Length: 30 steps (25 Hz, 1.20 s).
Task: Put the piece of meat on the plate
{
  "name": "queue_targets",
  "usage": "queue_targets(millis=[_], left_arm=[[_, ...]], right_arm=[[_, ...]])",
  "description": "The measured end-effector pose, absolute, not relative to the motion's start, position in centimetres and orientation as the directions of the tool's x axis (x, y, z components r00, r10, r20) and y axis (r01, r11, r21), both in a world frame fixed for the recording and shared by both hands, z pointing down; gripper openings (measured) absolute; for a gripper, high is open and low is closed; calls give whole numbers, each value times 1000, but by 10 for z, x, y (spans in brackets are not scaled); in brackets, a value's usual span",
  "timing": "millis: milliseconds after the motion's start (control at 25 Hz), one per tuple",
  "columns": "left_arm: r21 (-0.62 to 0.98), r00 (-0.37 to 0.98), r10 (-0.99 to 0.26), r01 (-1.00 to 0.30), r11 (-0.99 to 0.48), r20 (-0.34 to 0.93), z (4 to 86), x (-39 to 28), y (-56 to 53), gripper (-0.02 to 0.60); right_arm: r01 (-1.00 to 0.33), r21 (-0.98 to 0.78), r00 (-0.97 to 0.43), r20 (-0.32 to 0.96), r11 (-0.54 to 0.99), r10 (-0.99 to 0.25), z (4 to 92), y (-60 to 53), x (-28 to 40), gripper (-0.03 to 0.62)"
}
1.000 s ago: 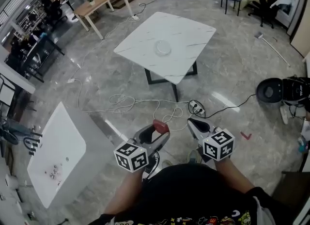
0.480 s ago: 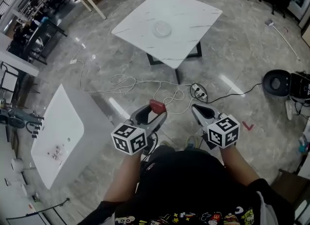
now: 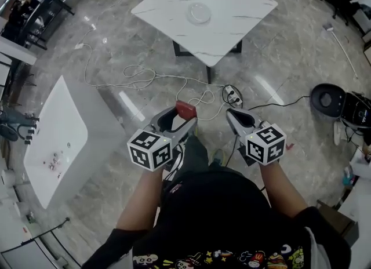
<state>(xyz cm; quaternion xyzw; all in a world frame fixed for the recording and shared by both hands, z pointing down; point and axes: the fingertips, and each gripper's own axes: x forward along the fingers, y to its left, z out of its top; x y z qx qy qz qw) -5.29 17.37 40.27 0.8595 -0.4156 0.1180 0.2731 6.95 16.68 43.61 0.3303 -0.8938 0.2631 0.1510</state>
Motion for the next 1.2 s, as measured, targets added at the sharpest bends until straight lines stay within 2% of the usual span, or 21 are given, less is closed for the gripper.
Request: queue_targets(millis=[720,1200], left_arm=[[455,737,-528,-676,-580,423,415,-119,50,383],[481,805,-432,-590,-648,406,413,-137,15,383]], right_arm=[[-761,-364,-647,495,537,-580,441,48,-7,20],[-815,-329,-577,534,476,-619,436,18,-40,20]])
